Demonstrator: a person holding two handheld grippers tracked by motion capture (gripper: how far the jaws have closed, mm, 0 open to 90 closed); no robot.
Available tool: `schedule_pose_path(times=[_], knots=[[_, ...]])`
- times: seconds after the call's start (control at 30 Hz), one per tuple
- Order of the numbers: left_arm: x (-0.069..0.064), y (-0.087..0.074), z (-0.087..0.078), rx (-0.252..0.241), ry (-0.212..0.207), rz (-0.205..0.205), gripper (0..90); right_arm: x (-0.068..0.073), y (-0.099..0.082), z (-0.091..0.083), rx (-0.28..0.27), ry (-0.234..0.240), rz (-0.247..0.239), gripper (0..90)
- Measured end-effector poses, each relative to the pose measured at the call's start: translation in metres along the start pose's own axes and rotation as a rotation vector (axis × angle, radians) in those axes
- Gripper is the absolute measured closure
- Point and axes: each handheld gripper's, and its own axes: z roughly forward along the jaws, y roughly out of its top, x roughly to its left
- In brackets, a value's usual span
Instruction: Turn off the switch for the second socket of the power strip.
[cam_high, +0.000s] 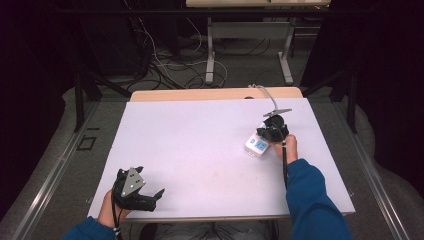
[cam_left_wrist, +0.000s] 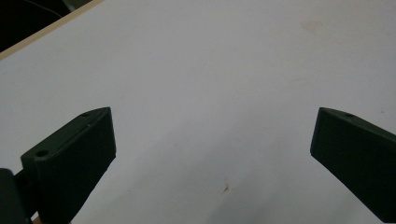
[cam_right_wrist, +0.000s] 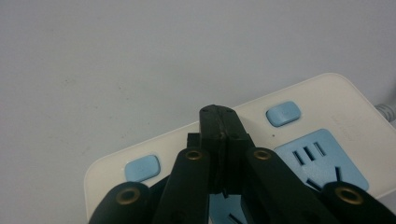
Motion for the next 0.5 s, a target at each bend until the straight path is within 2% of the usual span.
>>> schedule_pose_path(times=[0.1, 0.13, 0.37, 0.47, 0.5], knots=[[0.0, -0.0001, 0.0003, 0.0, -0.003, -0.002, 0.1, 0.0002, 0.0, 0.0002, -0.001, -0.003, 0.005, 90.0], [0.0001, -0.0001, 0.0005, -0.001, -0.005, -0.003, 0.1, -0.0001, 0.0, 0.0, 0.002, -0.006, -0.007, 90.0], [-0.0001, 0.0, 0.0004, 0.0, -0.001, -0.002, 0.1, 0.0008, 0.0, 0.0003, 0.002, -0.009, 0.007, 90.0], [0.0, -0.0001, 0.0004, -0.002, -0.004, -0.002, 0.1, 0.0005, -0.0001, 0.0005, 0.001, -0.008, 0.005, 90.0], [0.0, -0.0001, 0.0001, -0.003, -0.001, -0.002, 0.1, -0.0009, -0.0002, 0.0002, -0.001, -0.006, -0.009, 90.0]])
